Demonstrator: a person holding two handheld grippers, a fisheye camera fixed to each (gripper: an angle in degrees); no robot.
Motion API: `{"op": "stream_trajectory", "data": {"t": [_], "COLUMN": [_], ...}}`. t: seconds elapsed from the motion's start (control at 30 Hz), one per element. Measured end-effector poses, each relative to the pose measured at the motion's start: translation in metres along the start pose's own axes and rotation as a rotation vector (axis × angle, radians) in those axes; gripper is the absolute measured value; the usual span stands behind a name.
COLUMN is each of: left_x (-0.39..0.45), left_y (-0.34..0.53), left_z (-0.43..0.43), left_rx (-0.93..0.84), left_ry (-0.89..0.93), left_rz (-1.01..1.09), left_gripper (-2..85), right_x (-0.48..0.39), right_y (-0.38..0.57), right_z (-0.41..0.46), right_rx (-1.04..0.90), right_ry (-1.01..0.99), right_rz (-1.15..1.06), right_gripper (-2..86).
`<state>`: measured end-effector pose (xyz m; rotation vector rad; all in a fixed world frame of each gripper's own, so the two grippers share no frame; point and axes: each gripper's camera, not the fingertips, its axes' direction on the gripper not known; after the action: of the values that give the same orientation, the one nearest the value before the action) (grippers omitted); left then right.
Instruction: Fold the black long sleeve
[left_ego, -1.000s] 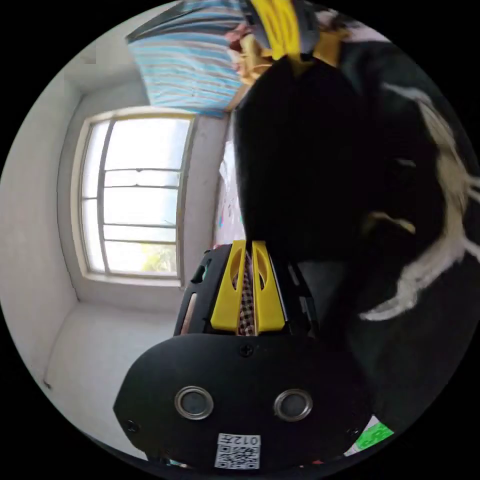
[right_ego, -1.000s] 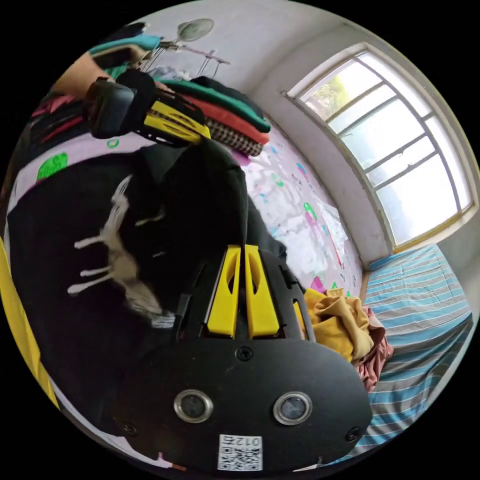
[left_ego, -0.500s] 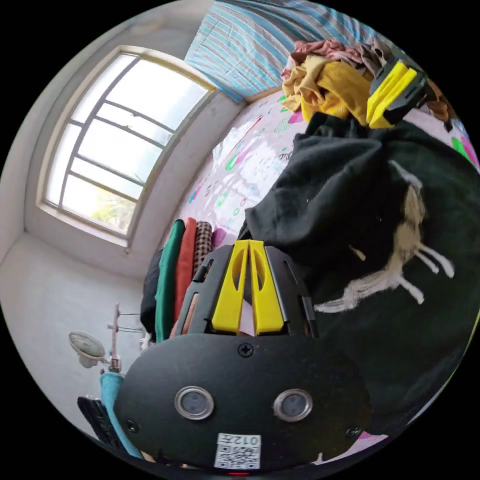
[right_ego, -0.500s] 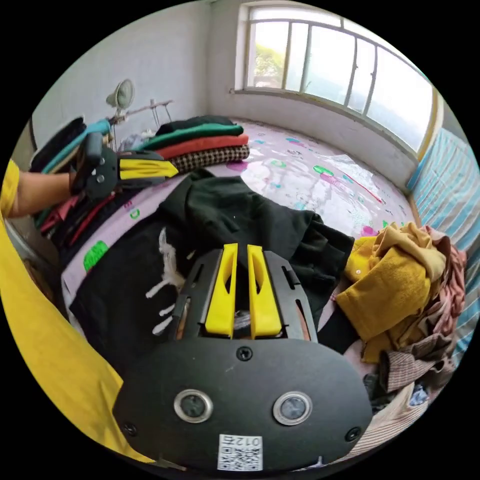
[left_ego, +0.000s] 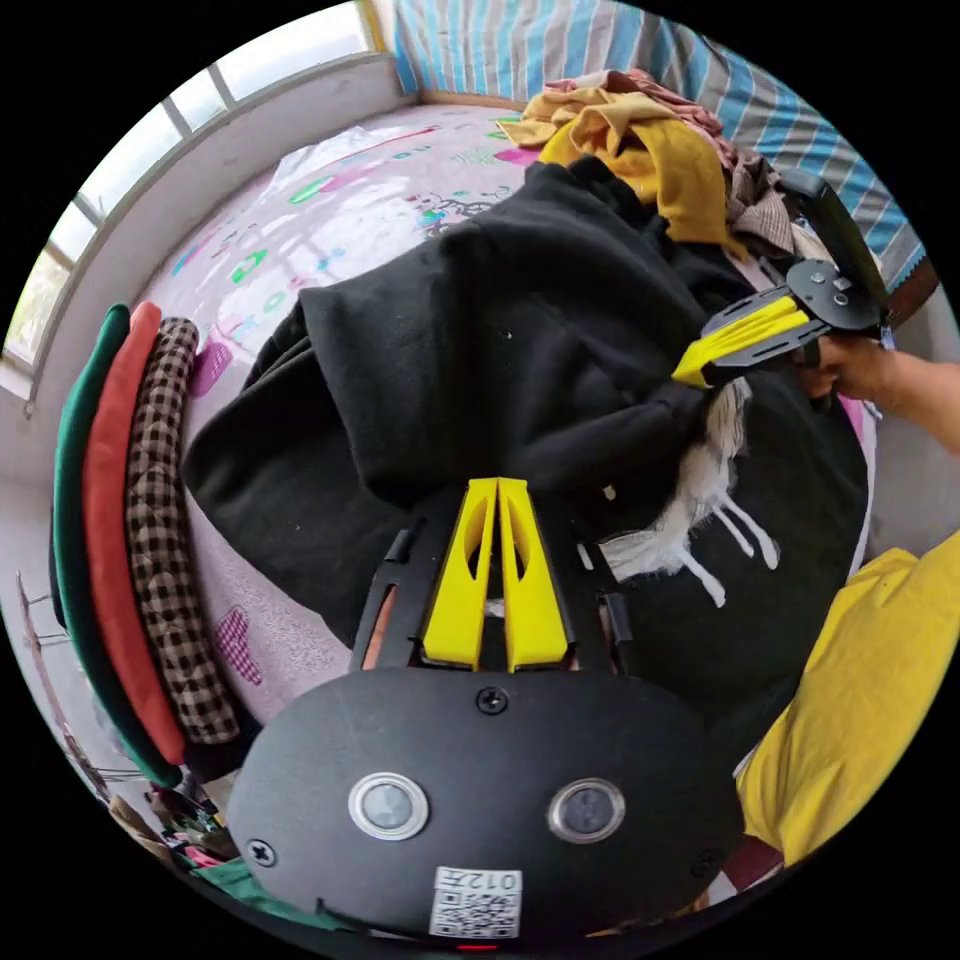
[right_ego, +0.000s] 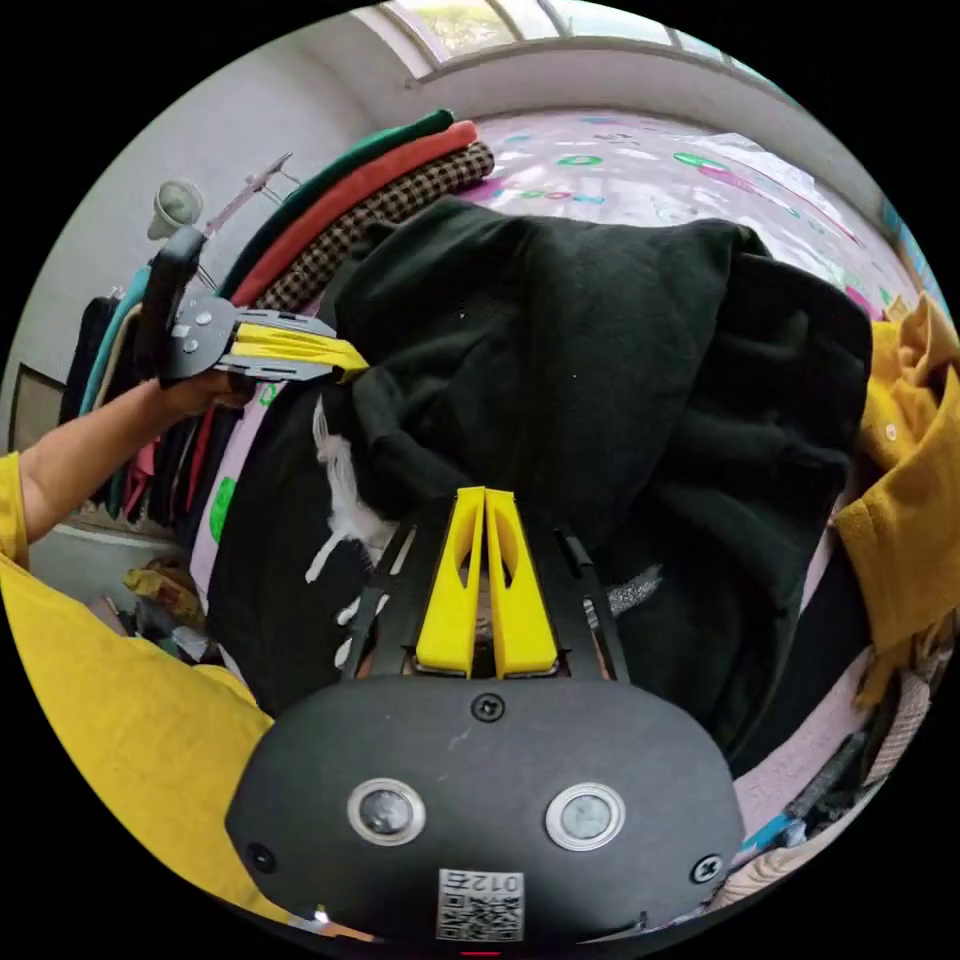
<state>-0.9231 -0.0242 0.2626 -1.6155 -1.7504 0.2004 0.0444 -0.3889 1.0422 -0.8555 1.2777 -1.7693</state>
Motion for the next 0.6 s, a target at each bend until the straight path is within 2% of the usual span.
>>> {"op": "stream_trajectory", "data": {"t": [0.1, 0.2, 0.3, 0.37, 0.43, 0.6], "left_x": [-0.023, -0.073, -0.116, -0.136, -0.143, -0.138], "left_y": [-0.02, -0.044, -0.08, -0.117, -0.141, -0.182], "left_z": [-0.023, -0.061, -0.078, -0.064, -0.043, 0.005], "left_rx": [-0.007, 0.088, 0.135, 0.056, -0.04, -0.219], "left_ry": [0.044, -0.108, -0.122, -0.066, -0.057, -0.091], "left_rz": [0.053, -0.066, -0.082, -0.01, 0.061, 0.309], "left_gripper": [0.7, 2.7, 10.6, 17.7, 20.7, 23.4], "right_x": [0.007, 0.02, 0.055, 0.083, 0.098, 0.095], "right_y": [-0.018, -0.04, -0.082, -0.13, -0.167, -0.236], "right_z": [-0.02, -0.068, -0.111, -0.122, -0.114, -0.05], "right_rx": [-0.036, 0.024, 0.096, 0.065, -0.002, -0.278], "right_ry": [-0.01, 0.061, 0.158, 0.173, 0.171, 0.156], "right_rz": [-0.081, -0.192, -0.188, -0.193, -0.217, -0.433], "right_gripper": [0.5, 1.4, 5.8, 13.3, 17.4, 22.2]}}
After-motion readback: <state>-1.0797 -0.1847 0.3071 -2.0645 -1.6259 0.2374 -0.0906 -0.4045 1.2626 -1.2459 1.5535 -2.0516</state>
